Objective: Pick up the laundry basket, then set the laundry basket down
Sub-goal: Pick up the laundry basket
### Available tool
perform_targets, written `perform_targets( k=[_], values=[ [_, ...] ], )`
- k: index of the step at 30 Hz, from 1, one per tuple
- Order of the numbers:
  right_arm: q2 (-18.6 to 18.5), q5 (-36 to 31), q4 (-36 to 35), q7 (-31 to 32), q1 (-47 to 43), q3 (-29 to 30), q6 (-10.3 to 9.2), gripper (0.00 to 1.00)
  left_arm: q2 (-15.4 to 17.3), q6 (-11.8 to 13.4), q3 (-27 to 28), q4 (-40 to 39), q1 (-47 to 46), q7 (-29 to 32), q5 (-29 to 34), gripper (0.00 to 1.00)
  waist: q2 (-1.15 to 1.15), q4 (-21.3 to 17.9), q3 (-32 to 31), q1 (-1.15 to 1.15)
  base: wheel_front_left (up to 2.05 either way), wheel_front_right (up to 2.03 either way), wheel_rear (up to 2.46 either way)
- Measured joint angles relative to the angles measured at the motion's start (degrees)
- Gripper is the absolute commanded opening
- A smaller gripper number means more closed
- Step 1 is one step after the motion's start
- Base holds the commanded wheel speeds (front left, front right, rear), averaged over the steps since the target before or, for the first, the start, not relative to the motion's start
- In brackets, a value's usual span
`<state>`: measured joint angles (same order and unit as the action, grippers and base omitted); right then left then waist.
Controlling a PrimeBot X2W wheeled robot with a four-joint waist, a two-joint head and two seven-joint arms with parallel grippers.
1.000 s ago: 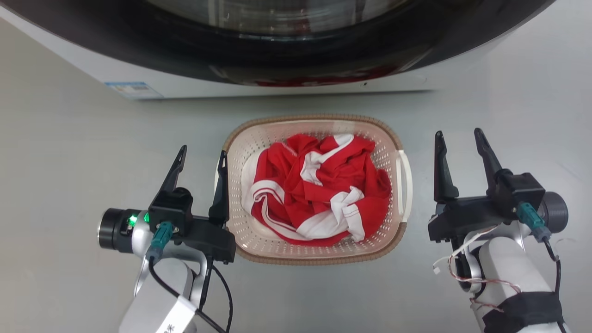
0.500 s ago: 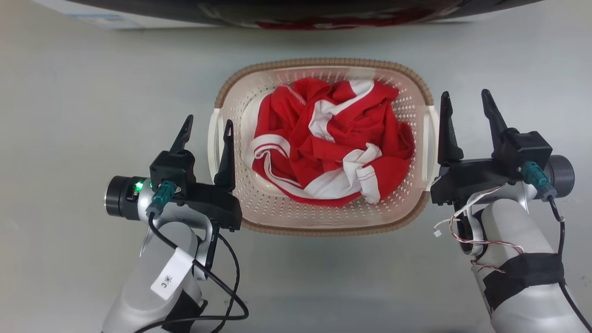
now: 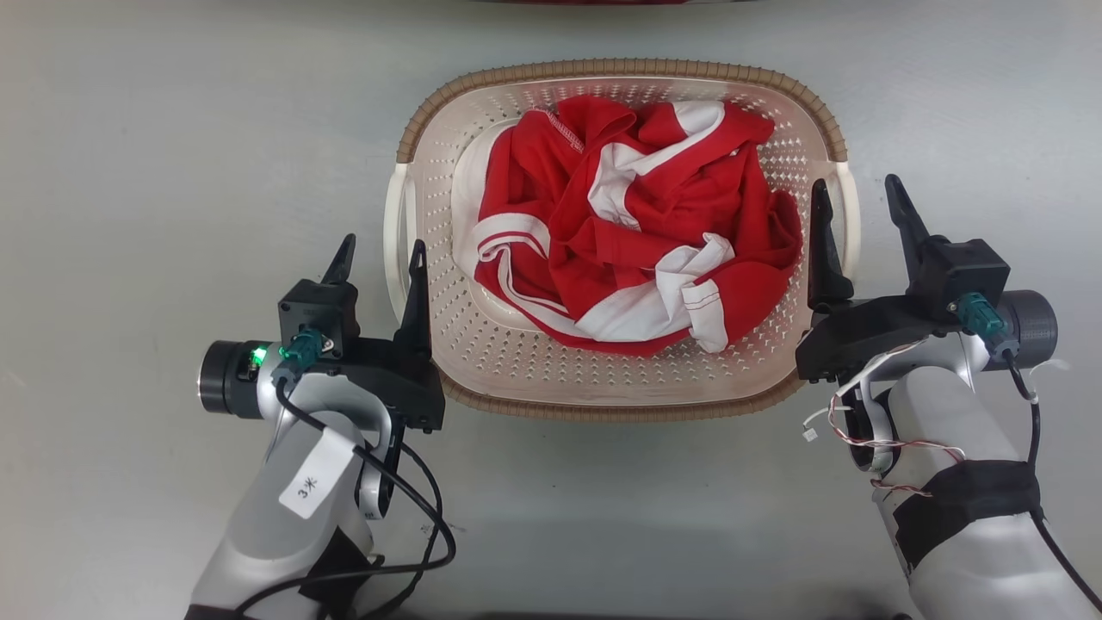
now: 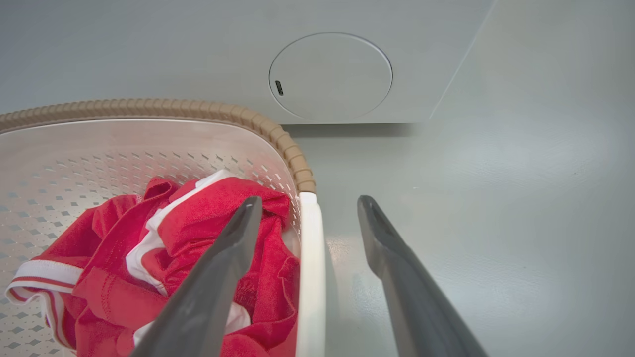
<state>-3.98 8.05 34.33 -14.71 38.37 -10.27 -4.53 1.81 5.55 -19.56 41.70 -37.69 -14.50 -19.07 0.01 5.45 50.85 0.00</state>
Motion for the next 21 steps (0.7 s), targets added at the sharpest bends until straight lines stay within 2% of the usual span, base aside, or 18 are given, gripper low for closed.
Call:
perform_targets(
  k=[14,21],
  values=[
    [0.03,0.71,4.8,0.0,1.98,-1.43,0.08,1.0,-0.04,-0.05,-3.24,4.97,-3.99,0.0,-3.21,1.0,-0.01,0.35,2.49,0.0,0.0,0.0,0.0],
    [0.03,3.16,6.03,0.0,2.47,-3.0,0.01,1.0,-0.12,-0.56,-5.73,7.13,-5.2,0.0,-5.47,1.0,-0.01,0.62,3.12,0.0,0.0,0.0,0.0]
  ],
)
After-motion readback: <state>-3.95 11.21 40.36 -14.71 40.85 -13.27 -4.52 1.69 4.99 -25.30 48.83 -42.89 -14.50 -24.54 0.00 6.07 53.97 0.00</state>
